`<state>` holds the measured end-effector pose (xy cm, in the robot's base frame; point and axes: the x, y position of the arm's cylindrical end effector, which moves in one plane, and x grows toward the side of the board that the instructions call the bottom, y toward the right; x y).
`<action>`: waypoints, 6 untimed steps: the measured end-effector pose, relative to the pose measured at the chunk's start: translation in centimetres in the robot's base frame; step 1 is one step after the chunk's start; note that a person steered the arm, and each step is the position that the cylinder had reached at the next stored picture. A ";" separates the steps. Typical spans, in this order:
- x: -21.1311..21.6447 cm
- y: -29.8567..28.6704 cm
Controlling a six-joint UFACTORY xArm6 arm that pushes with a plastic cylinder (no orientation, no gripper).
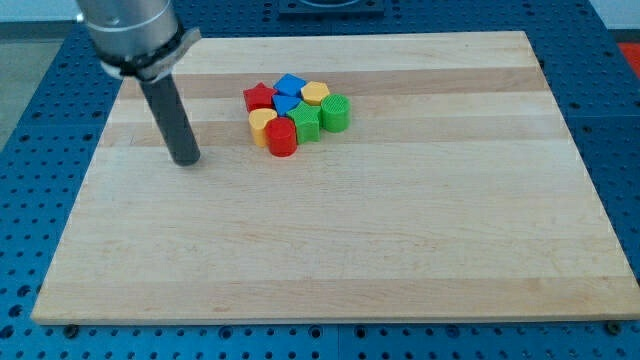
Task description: Nudge the group of blocks a bit
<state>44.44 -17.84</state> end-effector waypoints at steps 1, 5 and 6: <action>3.3 2.5; -3.2 8.0; -4.7 8.0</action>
